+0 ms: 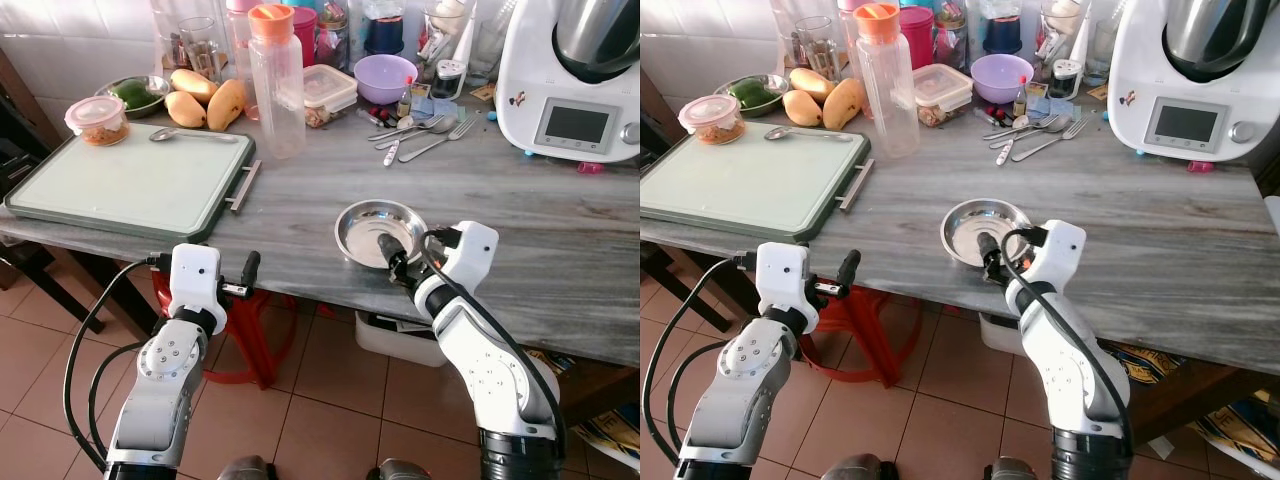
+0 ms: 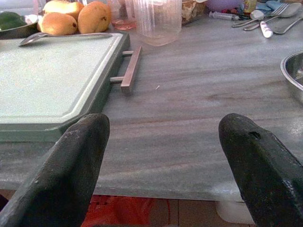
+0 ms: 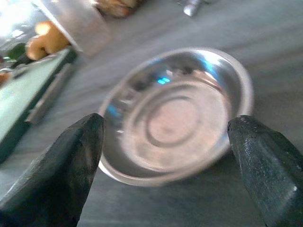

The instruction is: Setting the table

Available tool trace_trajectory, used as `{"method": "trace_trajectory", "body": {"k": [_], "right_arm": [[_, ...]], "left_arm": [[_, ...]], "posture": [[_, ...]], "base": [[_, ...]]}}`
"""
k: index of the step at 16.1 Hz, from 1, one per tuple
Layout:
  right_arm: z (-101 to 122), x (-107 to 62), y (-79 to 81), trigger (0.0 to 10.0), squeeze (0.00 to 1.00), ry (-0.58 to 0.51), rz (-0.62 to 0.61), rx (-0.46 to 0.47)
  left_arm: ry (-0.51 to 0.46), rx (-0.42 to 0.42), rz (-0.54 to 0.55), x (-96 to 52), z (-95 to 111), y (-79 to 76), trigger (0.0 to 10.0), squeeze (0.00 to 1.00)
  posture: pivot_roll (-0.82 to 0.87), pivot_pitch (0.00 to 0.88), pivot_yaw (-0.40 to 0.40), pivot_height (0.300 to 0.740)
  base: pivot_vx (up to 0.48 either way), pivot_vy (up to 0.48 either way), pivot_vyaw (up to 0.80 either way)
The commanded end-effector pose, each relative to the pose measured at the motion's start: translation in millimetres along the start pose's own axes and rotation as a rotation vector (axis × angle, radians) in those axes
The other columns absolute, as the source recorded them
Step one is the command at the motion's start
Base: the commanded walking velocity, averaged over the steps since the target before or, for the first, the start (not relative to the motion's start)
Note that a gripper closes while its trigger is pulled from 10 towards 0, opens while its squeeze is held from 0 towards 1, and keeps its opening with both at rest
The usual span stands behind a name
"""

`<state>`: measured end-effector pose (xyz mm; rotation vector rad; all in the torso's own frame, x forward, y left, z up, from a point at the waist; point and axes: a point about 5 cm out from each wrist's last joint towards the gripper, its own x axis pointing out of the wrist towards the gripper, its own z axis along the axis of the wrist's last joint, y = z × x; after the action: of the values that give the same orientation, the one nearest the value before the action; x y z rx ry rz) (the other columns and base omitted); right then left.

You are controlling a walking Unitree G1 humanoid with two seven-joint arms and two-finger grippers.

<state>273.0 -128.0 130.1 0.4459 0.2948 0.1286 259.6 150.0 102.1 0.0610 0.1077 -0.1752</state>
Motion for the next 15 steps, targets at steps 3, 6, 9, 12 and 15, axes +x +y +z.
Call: {"method": "trace_trajectory", "body": {"k": [3,6,9,12,15], "right_arm": [[14,8.0,20.1,10.0,1.00,-0.033,0.206,-0.164],[16,20.5,18.4,10.0,1.00,0.014,0.278,-0.239],[11,36.8,-0.3,10.0,0.94,0.112,0.315,-0.268],[5,41.8,-7.4,10.0,0.00,0.167,0.340,-0.276],[-1,41.4,-8.7,10.0,0.00,0.210,0.381,-0.266]], "left_arm": [[0.004,0.007,-0.006,1.6,-1,-1.6,10.0,0.00],[0.004,0.006,-0.011,1.8,0,-3.7,10.0,0.00],[0.015,0.010,-0.001,0.1,-1,-1.8,10.0,0.00],[0.018,0.011,-0.005,-1.3,-2,-2.9,10.0,0.00],[0.022,0.013,-0.005,-0.8,-2,-2.3,10.0,0.00]], "posture": [[-0.04,0.005,0.051,0.740],[-0.03,0.008,0.049,0.740],[-0.02,0.015,0.044,0.740],[-0.01,0.018,0.043,0.740],[-0.02,0.020,0.046,0.740]], "base": [[0.000,0.000,0.00],[0.000,0.000,0.00],[0.000,0.000,0.00],[0.000,0.000,0.00],[0.000,0.000,0.00]]}}
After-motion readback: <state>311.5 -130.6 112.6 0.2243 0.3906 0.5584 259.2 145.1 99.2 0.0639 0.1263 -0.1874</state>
